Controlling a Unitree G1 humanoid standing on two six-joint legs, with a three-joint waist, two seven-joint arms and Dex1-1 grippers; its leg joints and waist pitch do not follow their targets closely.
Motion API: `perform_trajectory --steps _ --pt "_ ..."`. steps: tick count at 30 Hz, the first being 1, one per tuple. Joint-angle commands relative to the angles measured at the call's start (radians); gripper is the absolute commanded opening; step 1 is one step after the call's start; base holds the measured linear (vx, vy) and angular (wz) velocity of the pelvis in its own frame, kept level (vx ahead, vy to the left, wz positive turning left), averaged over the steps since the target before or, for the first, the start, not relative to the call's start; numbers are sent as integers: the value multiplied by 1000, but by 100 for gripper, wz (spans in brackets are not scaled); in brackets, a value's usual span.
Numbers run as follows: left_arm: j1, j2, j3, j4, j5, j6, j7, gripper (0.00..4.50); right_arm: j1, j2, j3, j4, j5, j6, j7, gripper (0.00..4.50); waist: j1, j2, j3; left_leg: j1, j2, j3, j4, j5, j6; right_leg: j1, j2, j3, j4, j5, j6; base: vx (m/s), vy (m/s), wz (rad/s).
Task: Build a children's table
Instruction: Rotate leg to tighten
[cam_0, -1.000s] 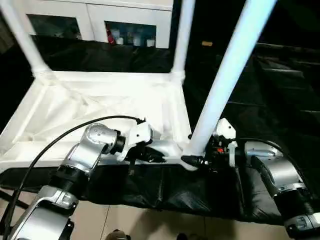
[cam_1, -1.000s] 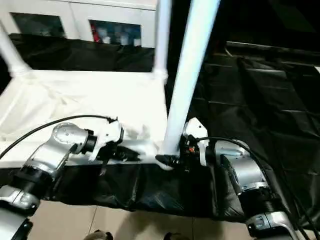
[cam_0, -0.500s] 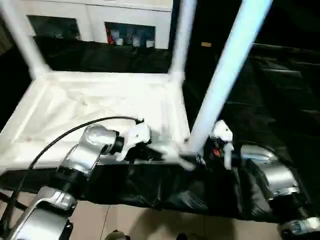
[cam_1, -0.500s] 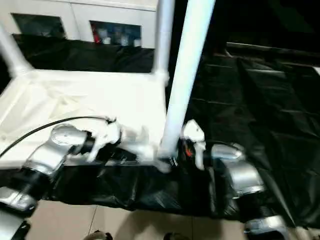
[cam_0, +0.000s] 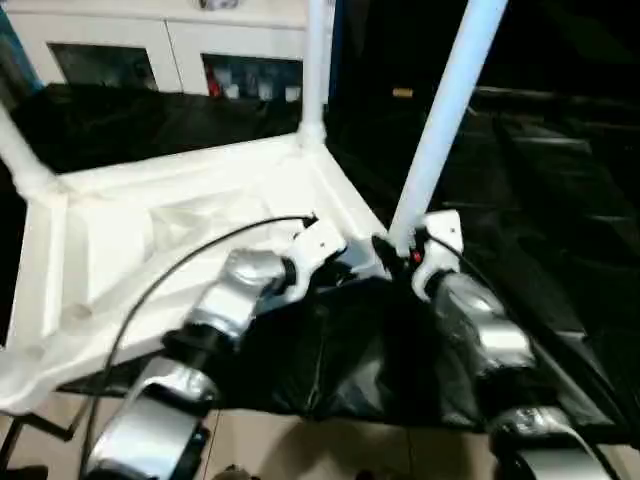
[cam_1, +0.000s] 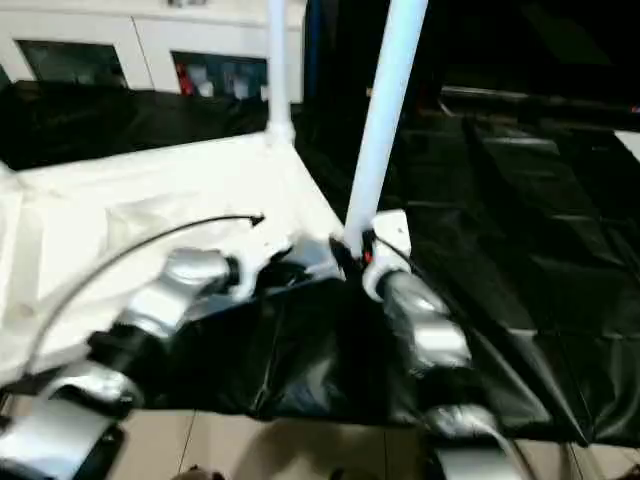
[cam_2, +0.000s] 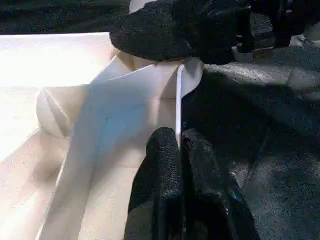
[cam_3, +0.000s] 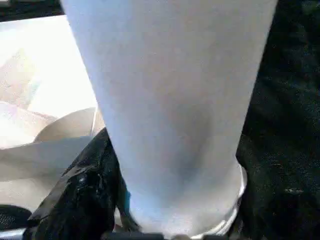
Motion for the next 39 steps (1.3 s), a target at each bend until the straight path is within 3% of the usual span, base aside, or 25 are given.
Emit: perform_trajectory --steps 1,5,6,11,16,17,21,28,34,39 --pt "-8 -77 -51 1 -28 -31 -13 0 -10 61 95 36 -21 8 42 345 -1 -8 -51 -2 12 -1 -66 -273 27 40 -59 34 -87 -364 -148 0 0 0" --pt "9 -42 -57 -22 -30 -53 -60 0 5 18 107 5 -19 0 122 365 1 -11 -50 -3 12 0 -66 -269 39 42 -60 34 -87 -355 -153 0 0 0" --pt "23 -15 -62 -38 -34 -74 -97 0 19 -17 114 -12 -19 -15 187 381 0 -17 -50 -4 13 1 -66 -266 42 43 -60 34 -87 -354 -153 0 0 0" --pt "55 49 -72 -69 -39 -136 -192 0 29 -116 130 -8 -48 -69 289 423 6 -14 -58 -10 16 4 -58 -196 67 48 -63 35 -73 -241 -187 0 0 0" --pt "66 112 -73 -80 -63 -181 -303 0 50 -215 151 -65 -20 -84 490 446 4 -13 -56 -10 17 6 -57 -189 83 50 -58 33 -68 -194 -214 0 0 0" --pt "66 114 -72 -80 -65 -182 -307 0 52 -219 153 -71 -16 -81 501 446 3 -8 -53 -9 18 7 -57 -195 82 48 -57 34 -70 -187 -218 0 0 0" --pt "71 168 -64 -103 -98 -198 -405 0 103 -324 203 -201 56 -27 765 446 10 -11 -52 -5 21 7 -58 -224 94 48 -58 32 -73 -223 -219 0 0 0" --pt "91 225 -63 -134 -139 -217 -516 0 116 -395 245 -234 69 -26 921 446 20 -11 -50 -6 26 8 -58 -229 78 43 -60 32 -71 -260 -216 0 0 0" --pt "98 267 -84 -132 -138 -241 -588 0 95 -416 272 -231 67 -4 981 393 28 -9 -54 -7 26 8 -56 -202 78 45 -59 31 -63 -203 -230 0 0 0" --pt "97 268 -83 -134 -142 -237 -595 0 93 -416 283 -229 61 -2 994 353 28 -10 -52 -7 27 7 -57 -216 67 45 -60 31 -64 -222 -229 0 0 0"
